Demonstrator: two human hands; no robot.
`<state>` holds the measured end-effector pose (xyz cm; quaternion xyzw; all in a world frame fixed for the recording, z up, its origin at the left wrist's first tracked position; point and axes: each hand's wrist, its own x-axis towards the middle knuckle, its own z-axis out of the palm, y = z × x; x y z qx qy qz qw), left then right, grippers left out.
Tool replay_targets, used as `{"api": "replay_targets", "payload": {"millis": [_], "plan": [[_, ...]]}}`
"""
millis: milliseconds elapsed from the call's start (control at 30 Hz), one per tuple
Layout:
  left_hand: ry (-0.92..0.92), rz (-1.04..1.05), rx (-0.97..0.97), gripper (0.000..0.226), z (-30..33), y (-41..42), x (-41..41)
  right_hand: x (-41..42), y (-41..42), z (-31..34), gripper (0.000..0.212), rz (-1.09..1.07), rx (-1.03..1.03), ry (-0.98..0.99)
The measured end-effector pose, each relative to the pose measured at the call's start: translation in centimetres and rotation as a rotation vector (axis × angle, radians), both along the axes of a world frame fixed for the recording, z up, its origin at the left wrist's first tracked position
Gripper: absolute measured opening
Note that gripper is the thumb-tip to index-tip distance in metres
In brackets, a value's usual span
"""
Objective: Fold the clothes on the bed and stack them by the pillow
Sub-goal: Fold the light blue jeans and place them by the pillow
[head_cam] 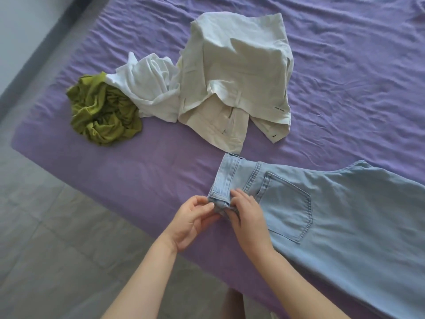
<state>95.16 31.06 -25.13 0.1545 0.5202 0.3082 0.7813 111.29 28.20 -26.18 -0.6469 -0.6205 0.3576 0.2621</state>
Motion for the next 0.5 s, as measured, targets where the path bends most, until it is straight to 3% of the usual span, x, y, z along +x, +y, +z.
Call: {"api": "replay_targets", "payload": {"millis": [100,167,267,400,500], "plan": [[0.051,0.033,-0.045,0.043,-0.5,0.2,0.7,0.7,-0.8,-1.1,0.022,0.208,-0.094,-0.084],[0.155,-0.037,-0.010,0.038,-0.7,0.7,1.4,1.8,-1.0,-1.3,0.031,0.277,-0.037,-0.145],[0.346,-0.102,0.054,0.027,-1.3,1.5,1.9,3.4,-0.3,-2.0,0.049,0.175,0.046,-0.385],[0.530,-0.147,0.095,0.015,-2.5,1.5,1.5,4.5,1.2,-4.3,0.065,0.156,-0.245,-0.613],[0.631,-0.154,0.122,0.011,-3.0,1.5,1.8,4.3,1.5,-5.1,0.066,0.189,-0.286,-0.622]]}}
